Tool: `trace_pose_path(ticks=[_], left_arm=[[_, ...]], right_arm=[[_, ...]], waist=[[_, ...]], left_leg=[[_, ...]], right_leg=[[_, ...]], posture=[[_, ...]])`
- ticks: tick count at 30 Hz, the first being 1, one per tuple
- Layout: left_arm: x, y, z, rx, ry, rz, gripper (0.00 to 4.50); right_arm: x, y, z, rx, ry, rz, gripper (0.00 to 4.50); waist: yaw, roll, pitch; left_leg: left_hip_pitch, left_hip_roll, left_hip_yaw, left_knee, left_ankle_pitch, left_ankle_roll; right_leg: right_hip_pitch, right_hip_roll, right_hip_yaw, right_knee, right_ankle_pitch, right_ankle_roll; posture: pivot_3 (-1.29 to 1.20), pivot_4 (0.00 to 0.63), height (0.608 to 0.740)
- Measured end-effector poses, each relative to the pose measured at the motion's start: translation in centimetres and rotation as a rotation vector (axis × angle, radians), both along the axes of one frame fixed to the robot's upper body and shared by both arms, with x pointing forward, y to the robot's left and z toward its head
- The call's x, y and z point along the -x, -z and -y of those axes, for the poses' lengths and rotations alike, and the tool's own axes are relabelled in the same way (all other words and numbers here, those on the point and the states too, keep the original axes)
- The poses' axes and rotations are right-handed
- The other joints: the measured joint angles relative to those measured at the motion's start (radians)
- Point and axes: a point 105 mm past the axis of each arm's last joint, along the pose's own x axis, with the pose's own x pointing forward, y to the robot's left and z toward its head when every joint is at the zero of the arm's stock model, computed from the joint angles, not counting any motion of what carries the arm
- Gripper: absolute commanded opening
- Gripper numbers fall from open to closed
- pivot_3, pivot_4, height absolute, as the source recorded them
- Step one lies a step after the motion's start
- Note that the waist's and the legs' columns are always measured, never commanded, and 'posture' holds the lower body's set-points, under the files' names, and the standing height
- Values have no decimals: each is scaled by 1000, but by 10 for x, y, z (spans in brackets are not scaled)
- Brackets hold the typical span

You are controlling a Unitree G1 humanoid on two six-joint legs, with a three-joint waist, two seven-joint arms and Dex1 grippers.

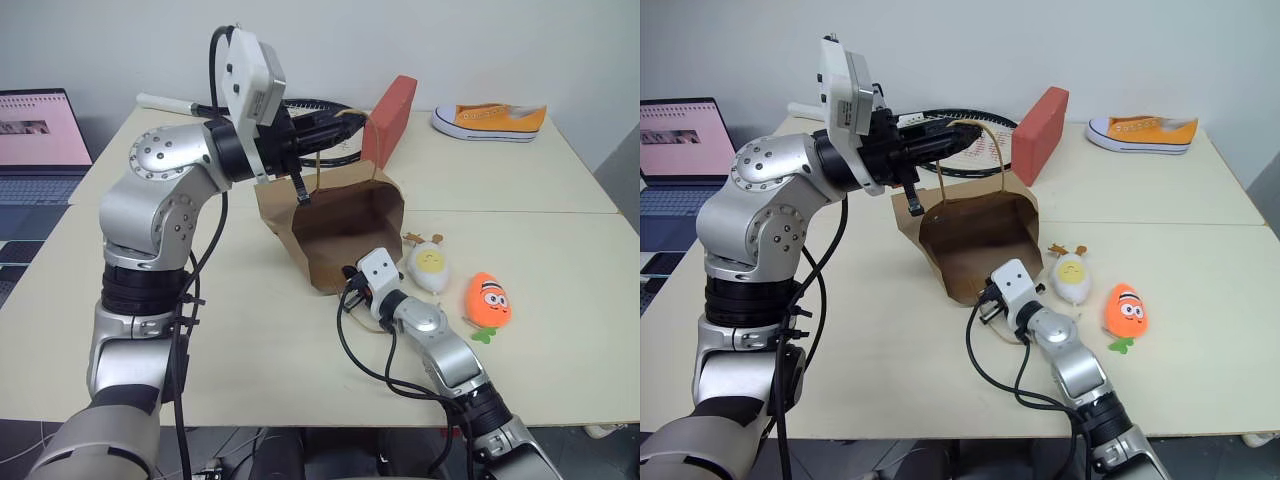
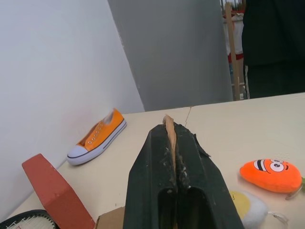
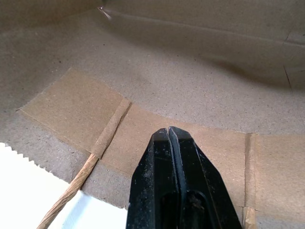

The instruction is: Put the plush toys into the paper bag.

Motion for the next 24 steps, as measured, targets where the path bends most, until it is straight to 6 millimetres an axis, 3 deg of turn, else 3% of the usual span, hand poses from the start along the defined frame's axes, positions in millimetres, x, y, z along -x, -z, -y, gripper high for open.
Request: trace_pose_path(ticks=[3,6,10,17,22,24], left_arm=[[-1,20,0,-28,5,-67,0],[3,19,2,-26,24,-79,0],[11,22,6,-27,53,-90,0],[19,30,12,-16,93,-123,0],[24,41,21,-19,124,-163,0],[26,44,25,-13,138,-172,0]], right_arm=[[0,-3,1,-11,-3,-16,24],[4,-6,5,-21,-27,-47,24],[17,-30,12,-22,-104,-23,24],[47,-64,41,-29,-189,-34,24],[64,-80,76,-2,-205,-58,24],[65,-82,88,8,-182,-69,379]], waist=[[-1,0,0],[0,0,0],[2,0,0],[4,0,0],[14,0,0],[15,0,0]], left_leg=[[-1,0,0,0,0,0],[-4,0,0,0,0,0],[-4,0,0,-1,0,0],[-4,0,0,-1,0,0],[-4,0,0,-1,0,0],[-4,0,0,0,0,0]], right_leg=[[-1,0,0,0,0,0],[-3,0,0,0,0,0],[-4,0,0,0,0,0],[-4,0,0,0,0,0],[-4,0,0,0,0,0],[-4,0,0,0,0,0]], posture=[[0,150,740],[0,150,740],[0,150,740],[0,150,740],[0,150,740],[0,150,740]])
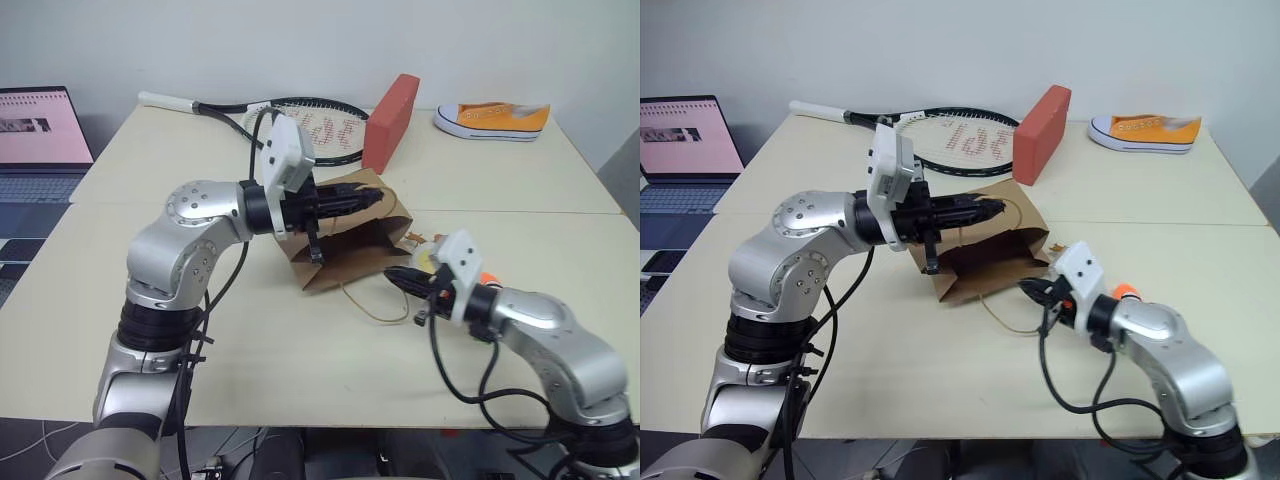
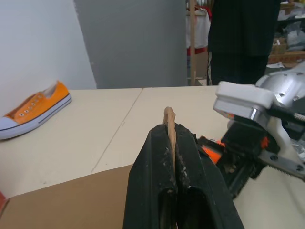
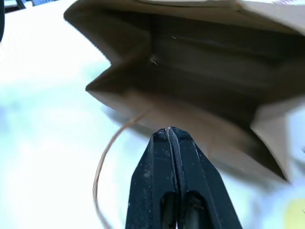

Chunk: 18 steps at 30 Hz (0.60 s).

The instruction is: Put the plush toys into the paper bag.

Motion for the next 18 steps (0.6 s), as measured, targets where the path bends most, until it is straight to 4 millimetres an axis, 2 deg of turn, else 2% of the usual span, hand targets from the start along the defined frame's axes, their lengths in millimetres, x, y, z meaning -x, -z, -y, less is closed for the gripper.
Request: trace_pose_path(ticks=[3,7,10,14,18], left_arm=[[5,11,6,-17,25,-23,0],[7,25,11,-46,40,-51,0],[7,25,11,-46,36,-50,0],[5,22,11,-21,27,-56,0],[4,19,8,-10,16,-52,0]], right_arm=[[-2,-2,30,41,94,-4,1254],[-8,8,46,120,182,0,2551],[-10,26,49,219,193,-13,2551],[-12,37,43,304,161,23,2551],[-27,46,47,373,201,59,2551]], waist=[[2,0,0],[3,0,0],[3,0,0],[3,0,0],[3,0,0]], left_leg=[[0,0,0,0,0,0],[0,0,1,0,0,0],[0,0,2,1,0,0],[0,0,1,1,0,0],[0,0,2,1,0,0]], right_leg=[[0,0,0,0,0,0],[0,0,0,0,-1,-1],[0,0,1,0,-3,-5],[0,0,1,0,-3,-4],[0,0,2,0,-3,-5]], posture=[[0,150,740],[0,150,740],[0,150,740],[0,150,740],[0,150,740]])
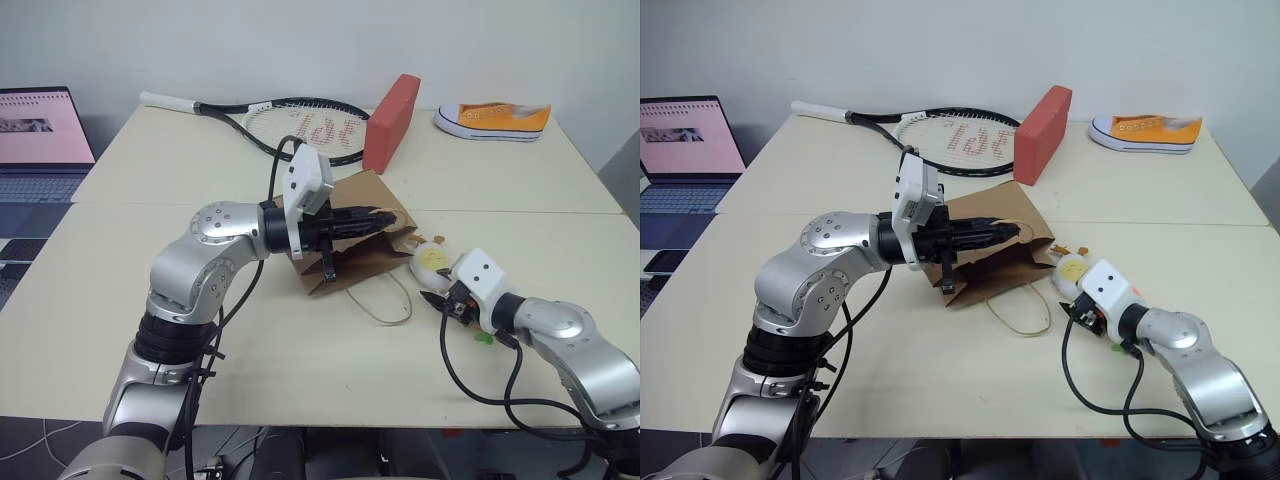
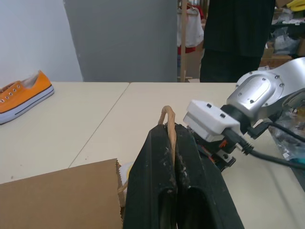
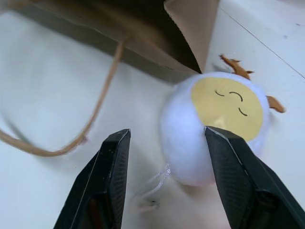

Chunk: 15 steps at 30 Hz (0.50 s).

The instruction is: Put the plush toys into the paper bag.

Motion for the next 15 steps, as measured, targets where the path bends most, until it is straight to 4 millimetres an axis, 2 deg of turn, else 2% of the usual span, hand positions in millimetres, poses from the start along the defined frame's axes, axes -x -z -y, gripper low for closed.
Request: trace_pose_path(ticks=[3,4,7,11,12,15], left_arm=[[0,0,0,0,-2,-1,0],[0,0,0,0,-4,-1,0],[0,0,0,1,-7,-3,0],[-1,-1,-2,14,-15,-19,0],[-1,-1,-2,16,-14,-21,0],[0,-2,-2,25,-10,-28,0]], right_arm=[[-7,3,2,67,-3,34,2551],[-8,4,2,91,-9,44,2386],[-13,5,8,166,-8,87,1640],[-18,3,12,205,-6,129,207],[-18,2,12,206,-7,136,41],[-20,-5,18,201,13,159,41]], waist=[[1,0,0],[1,0,0],[0,0,0],[0,0,0],[0,0,0],[1,0,0]], left_leg=[[0,0,0,0,0,0],[0,0,0,0,0,0],[0,0,0,1,0,0],[0,0,0,1,0,0],[0,0,0,1,0,0],[0,0,0,2,0,0]], right_leg=[[0,0,0,0,0,0],[0,0,0,0,0,0],[0,0,0,0,0,0],[0,0,0,0,0,0],[1,0,0,0,0,0],[1,0,0,0,0,1]], posture=[[0,150,740],[0,150,740],[0,150,740],[0,150,740],[0,150,740],[0,150,740]])
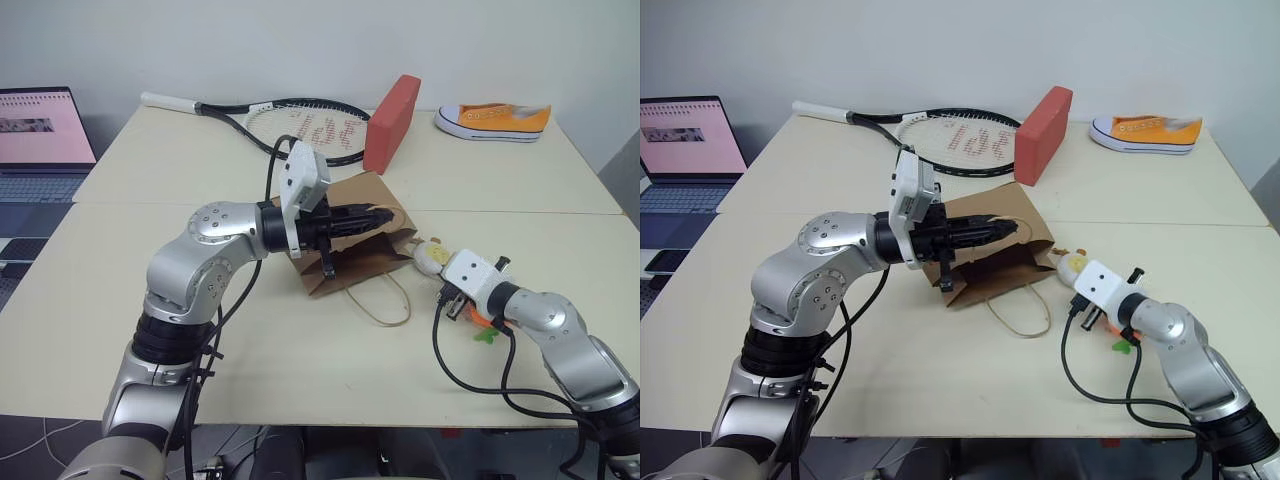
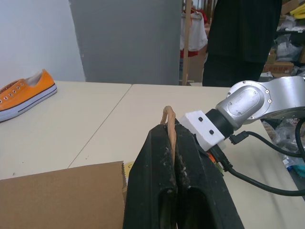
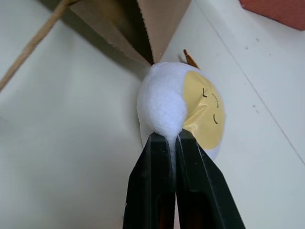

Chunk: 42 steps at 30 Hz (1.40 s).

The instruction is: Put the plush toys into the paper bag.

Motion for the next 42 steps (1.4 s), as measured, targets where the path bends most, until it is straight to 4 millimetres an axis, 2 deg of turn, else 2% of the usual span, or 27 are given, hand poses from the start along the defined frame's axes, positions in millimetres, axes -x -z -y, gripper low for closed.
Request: trace_pose_path(ticks=[4,6,7,9,12,15,20,22,30,35,39,42], left_arm=[[0,1,0,-1,3,-12,0],[0,1,1,0,5,-16,0],[0,2,1,0,5,-18,0],[-1,2,1,1,2,-23,0],[-2,2,3,11,11,-33,0],[-1,1,5,8,24,-30,0],[1,1,8,1,48,-31,0],[2,0,8,1,52,-29,0],[3,-1,8,5,60,-43,0],[4,-1,8,9,70,-54,0],[5,-1,8,6,72,-63,0],[5,-1,8,7,75,-66,0]], right_arm=[[7,-16,23,-77,37,-16,41],[20,-27,26,-112,-10,-50,41],[34,-33,27,-125,-66,-100,41],[52,-45,23,-159,-151,-155,41],[75,-61,5,-208,-273,-216,41],[86,-62,-15,-238,-355,-245,41],[72,-60,-45,-311,-389,-192,41],[59,-56,-57,-323,-385,-155,41],[12,-33,-77,-266,-302,-18,41],[-9,-24,-101,-301,-249,55,41],[-25,-24,-102,-297,-169,133,41],[-34,-16,-100,-276,-104,164,41]], waist=[[2,0,0],[4,0,0],[5,0,0],[5,0,0],[-1,0,0],[-1,0,0],[1,0,0],[1,0,0],[1,0,0],[0,0,0],[1,0,0],[2,0,0]], left_leg=[[0,0,0,0,0,0],[0,0,-1,-1,0,0],[0,0,-1,-1,0,0],[0,0,-1,-1,0,0],[1,0,0,0,0,0],[2,1,-1,1,0,0],[1,1,0,3,0,0],[1,0,0,3,0,0],[1,0,-2,-1,0,0],[0,0,-2,-2,0,0],[0,0,-2,-1,0,0],[0,0,-2,-1,0,0]], right_leg=[[0,0,0,0,3,4],[0,0,0,0,2,4],[0,0,0,-1,2,4],[1,0,-1,-1,2,4],[2,0,-1,-1,2,4],[3,1,0,-1,-1,-2],[4,1,1,-2,-1,-2],[4,1,1,-2,-1,-2],[2,1,0,-1,2,3],[0,2,0,0,2,3],[0,2,0,0,2,3],[0,2,0,0,2,3]], posture=[[0,150,740],[0,150,740],[0,150,740],[0,150,740],[0,150,740],[0,150,740],[0,150,740],[0,150,740],[0,150,740],[0,150,740],[0,150,740],[0,150,740]])
